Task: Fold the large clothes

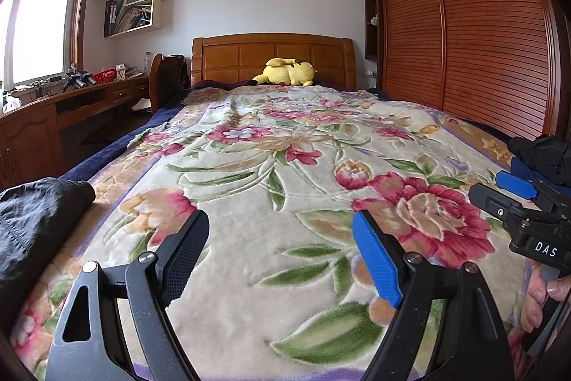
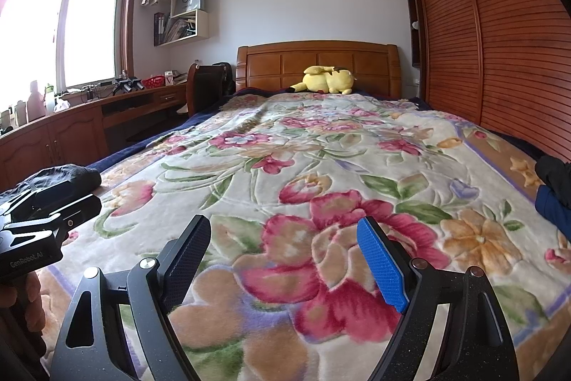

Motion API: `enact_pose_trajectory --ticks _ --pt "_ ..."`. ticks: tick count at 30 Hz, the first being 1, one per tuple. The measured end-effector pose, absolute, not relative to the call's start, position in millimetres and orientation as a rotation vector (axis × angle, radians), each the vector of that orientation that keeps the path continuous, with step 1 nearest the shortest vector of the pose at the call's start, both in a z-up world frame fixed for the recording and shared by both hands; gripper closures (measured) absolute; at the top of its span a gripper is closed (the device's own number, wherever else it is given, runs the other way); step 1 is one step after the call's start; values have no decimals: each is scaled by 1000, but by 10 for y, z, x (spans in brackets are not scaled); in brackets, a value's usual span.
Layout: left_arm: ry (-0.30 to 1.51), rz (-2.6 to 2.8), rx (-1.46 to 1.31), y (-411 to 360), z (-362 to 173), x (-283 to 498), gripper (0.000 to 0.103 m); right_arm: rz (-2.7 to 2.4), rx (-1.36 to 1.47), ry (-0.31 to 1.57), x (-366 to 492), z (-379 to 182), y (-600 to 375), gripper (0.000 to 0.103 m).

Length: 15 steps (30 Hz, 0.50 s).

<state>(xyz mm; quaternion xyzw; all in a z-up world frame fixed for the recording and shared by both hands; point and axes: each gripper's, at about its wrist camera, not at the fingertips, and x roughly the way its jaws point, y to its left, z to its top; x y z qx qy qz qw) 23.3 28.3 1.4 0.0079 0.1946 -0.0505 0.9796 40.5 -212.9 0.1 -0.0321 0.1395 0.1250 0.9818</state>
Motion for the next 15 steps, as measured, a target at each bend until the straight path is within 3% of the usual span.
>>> enact_pose_trajectory --ticks 15 --pt "392 -102 15 295 5 223 20 247 -61 280 425 -5 -2133 18"
